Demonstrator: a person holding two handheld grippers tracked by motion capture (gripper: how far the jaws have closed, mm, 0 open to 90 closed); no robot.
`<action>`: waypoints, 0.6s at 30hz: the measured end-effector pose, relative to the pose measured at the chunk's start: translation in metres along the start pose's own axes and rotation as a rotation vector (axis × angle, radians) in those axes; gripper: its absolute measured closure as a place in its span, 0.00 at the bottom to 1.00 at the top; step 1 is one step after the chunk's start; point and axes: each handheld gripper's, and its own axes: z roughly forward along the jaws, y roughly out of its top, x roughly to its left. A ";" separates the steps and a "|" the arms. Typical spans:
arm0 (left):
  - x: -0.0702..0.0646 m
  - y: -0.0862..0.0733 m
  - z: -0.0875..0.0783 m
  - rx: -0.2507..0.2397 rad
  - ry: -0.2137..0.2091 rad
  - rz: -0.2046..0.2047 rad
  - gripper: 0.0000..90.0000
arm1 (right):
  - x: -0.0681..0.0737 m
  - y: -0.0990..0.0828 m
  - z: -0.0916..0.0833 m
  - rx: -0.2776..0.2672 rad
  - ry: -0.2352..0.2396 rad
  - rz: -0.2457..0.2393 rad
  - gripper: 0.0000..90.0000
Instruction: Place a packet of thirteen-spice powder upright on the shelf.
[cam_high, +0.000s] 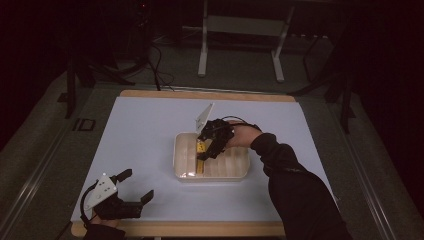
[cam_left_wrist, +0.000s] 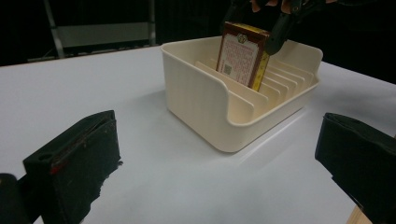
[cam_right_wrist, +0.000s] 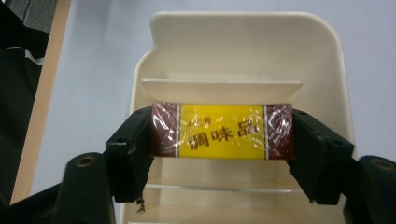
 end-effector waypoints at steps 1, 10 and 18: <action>0.000 0.000 0.000 -0.001 0.000 -0.001 0.00 | 0.000 0.000 0.000 0.004 0.005 0.005 0.30; 0.000 0.000 0.000 0.001 -0.001 0.003 0.00 | 0.002 -0.002 -0.015 -0.011 -0.022 0.032 0.26; 0.000 0.000 0.001 0.005 0.001 0.003 0.00 | 0.004 -0.010 -0.031 -0.019 -0.048 0.056 0.26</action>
